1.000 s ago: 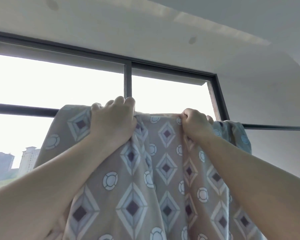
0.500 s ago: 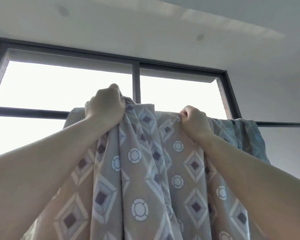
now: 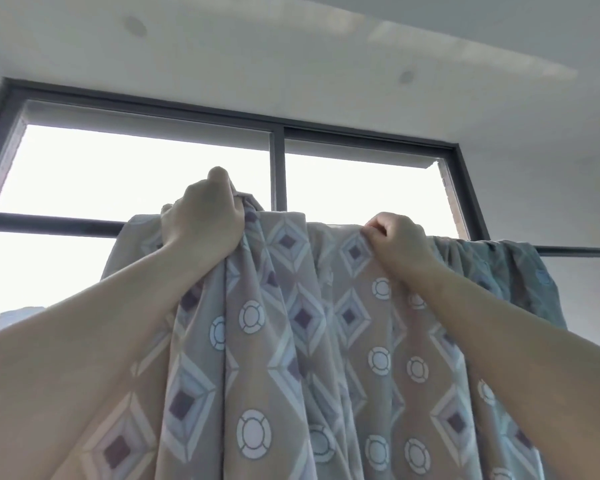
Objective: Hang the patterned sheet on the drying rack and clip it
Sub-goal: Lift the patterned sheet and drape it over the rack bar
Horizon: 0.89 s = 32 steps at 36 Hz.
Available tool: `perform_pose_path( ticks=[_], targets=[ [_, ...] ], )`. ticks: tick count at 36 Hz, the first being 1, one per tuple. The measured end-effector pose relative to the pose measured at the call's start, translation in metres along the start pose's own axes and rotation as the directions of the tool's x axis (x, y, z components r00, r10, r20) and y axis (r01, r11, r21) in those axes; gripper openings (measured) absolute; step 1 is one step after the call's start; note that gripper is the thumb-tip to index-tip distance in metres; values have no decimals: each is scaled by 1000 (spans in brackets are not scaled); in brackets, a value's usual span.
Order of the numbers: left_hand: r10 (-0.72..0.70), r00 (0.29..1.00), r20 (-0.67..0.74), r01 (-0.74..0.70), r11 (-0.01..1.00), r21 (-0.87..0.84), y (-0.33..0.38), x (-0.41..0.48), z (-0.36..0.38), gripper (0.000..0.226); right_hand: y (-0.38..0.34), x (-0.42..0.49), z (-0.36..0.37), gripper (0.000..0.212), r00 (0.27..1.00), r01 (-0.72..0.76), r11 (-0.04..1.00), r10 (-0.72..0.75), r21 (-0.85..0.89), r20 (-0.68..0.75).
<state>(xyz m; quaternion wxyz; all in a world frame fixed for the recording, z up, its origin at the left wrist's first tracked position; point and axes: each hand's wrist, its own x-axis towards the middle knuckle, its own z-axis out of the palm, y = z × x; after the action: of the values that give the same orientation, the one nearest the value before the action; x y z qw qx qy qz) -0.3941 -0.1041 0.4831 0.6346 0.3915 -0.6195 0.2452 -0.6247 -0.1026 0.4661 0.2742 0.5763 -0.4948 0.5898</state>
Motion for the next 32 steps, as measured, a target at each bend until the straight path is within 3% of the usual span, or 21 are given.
perform_pose_path(
  ticks=[4, 7, 9, 11, 13, 18, 21, 24, 26, 28, 30, 32],
  targets=[
    [-48, 998, -32, 48, 999, -8, -10, 2, -2, 10, 39, 6, -21, 16, 973, -215, 956, 193, -198, -125],
    [-29, 999, -25, 29, 1000, 3, -6, -1, 3, 8, 32, 4, -21, 19, 974, -199, 923, 150, -330, -170],
    [6, 1000, -27, -6, 1000, 23, -1, -3, 7, 10, 11, 0, -12, 26, 991, -72, 976, 47, -207, -128],
    [28, 999, -30, -27, 999, 37, 1, -5, 9, 11, -8, -4, 1, 23, 999, 48, 998, -47, -29, 18],
    [40, 999, -32, -38, 998, 51, 1, -4, 10, 12, -15, -8, 12, 23, 987, 95, 995, -100, 39, 127],
    [24, 999, -31, -19, 989, 144, -7, -6, 5, 13, -3, -10, 15, 24, 984, 116, 985, -131, 126, 119],
    [209, 978, 16, -206, 946, 251, 2, -12, 12, 34, -12, -13, 17, 26, 971, 117, 960, -164, 253, 175],
    [402, 882, 244, -450, 873, 187, 26, -21, 24, 40, -24, -15, 16, 29, 969, 95, 918, -175, 385, 177],
    [380, 830, 408, -485, 853, 192, 36, -24, 30, 38, -18, -15, 13, 33, 984, 75, 942, -123, 327, 129],
    [323, 813, 484, -475, 849, 232, 37, -23, 32, 43, -4, -15, 6, 37, 993, 45, 993, -56, 109, 102],
    [289, 829, 480, -458, 842, 284, 30, -19, 31, 47, 13, -16, -2, 43, 993, 57, 986, -39, -160, 112],
    [254, 862, 439, -429, 827, 363, 20, -13, 28, 50, 24, -16, -8, 44, 993, 48, 963, -17, -264, 117]
  ],
)
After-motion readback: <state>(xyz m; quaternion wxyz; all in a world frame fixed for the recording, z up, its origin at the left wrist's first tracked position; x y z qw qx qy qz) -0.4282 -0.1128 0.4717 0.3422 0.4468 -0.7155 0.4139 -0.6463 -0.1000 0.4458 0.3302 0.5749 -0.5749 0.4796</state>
